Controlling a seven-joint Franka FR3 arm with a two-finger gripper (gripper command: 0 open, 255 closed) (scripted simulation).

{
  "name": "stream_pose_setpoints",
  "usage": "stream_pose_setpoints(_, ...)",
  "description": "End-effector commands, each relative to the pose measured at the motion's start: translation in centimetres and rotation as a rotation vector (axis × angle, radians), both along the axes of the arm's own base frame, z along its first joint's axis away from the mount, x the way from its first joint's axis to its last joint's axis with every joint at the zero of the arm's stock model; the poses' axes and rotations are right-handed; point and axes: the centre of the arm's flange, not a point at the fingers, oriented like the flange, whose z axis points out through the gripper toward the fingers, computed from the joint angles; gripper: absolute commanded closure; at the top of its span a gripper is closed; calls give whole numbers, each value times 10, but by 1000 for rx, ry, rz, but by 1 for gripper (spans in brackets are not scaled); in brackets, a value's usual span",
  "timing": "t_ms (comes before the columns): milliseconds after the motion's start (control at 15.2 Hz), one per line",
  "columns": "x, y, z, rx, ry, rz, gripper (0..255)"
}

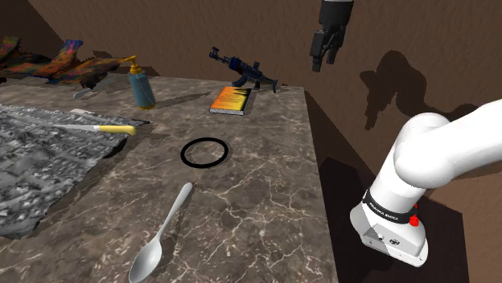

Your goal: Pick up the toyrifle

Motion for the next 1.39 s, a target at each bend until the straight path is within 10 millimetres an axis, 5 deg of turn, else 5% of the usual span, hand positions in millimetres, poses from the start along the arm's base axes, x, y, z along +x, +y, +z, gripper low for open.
stream_pose_setpoints(0,0,0,0,0,0,0,0)
stream_pose_setpoints(1320,250,-54,-23,6,-30,308,0)
